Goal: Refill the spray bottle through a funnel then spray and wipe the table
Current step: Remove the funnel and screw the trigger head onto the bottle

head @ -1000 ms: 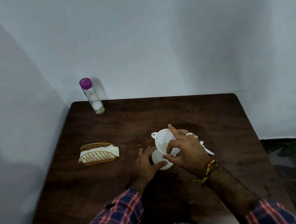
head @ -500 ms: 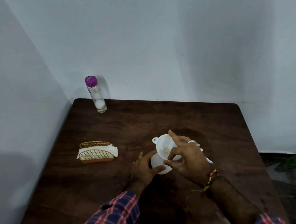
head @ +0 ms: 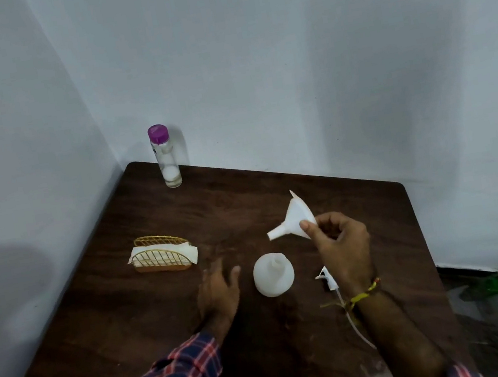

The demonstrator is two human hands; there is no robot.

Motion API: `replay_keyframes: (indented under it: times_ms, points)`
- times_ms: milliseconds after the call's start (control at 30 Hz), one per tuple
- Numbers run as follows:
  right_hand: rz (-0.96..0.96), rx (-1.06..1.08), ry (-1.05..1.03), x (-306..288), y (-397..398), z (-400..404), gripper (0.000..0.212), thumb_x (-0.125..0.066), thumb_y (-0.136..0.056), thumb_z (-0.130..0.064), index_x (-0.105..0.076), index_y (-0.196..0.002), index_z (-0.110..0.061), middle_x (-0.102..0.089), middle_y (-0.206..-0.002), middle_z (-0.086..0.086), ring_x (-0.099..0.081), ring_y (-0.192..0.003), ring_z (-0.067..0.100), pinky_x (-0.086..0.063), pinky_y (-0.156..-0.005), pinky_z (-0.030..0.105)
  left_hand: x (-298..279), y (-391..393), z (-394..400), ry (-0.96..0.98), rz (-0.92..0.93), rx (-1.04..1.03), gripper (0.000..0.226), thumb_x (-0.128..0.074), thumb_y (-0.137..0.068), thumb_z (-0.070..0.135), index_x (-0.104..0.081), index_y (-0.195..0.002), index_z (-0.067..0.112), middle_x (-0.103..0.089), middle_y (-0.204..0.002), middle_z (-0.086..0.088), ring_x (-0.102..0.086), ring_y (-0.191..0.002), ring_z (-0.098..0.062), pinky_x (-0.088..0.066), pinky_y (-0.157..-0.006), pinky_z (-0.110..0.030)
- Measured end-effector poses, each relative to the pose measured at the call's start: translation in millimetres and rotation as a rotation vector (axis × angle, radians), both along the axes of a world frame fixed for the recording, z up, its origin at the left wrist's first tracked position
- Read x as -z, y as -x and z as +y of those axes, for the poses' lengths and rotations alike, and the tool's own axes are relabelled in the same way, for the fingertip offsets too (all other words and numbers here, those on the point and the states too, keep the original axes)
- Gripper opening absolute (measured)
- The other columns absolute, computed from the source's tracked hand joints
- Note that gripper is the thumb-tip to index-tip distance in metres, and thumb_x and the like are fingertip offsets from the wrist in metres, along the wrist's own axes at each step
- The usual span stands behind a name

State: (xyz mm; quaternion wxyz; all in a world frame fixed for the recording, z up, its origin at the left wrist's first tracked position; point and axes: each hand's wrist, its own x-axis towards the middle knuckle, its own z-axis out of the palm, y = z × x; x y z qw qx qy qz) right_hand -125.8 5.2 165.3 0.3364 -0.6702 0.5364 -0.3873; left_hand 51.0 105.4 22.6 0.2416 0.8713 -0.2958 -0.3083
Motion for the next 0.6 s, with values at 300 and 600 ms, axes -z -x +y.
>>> replay_keyframes:
  times_ms: [300,600]
  points:
    - [-0.08,-0.091,-0.325,-1,-56,-60,0.011,-0.081,-0.079,-0.016,-0.071,-0.085,-0.016,-0.073,-0.088,0.01,-0.072,-0.085,0.028,-0.061,-0.074,0.049,14,-23,1,-0.595,0.147,-0.261,0.173,-0.089,-0.039,0.067,0.028,-0.145,-0.004,0.027,-0.156,-0.024,0.02,-0.148,-0.039,0.002,-0.121,-0.052]
    - [-0.327,-0.058,-0.959,44,-174,-127,0.013,-0.07,-0.088,-0.007,-0.057,-0.087,-0.005,-0.063,-0.121,0.025,-0.063,-0.107,0.041,-0.056,-0.074,0.052,24,-33,-11,-0.627,0.211,-0.32,0.184,-0.089,-0.027,0.069,0.044,-0.135,0.0,0.041,-0.148,-0.026,0.027,-0.143,-0.045,0.005,-0.117,-0.061]
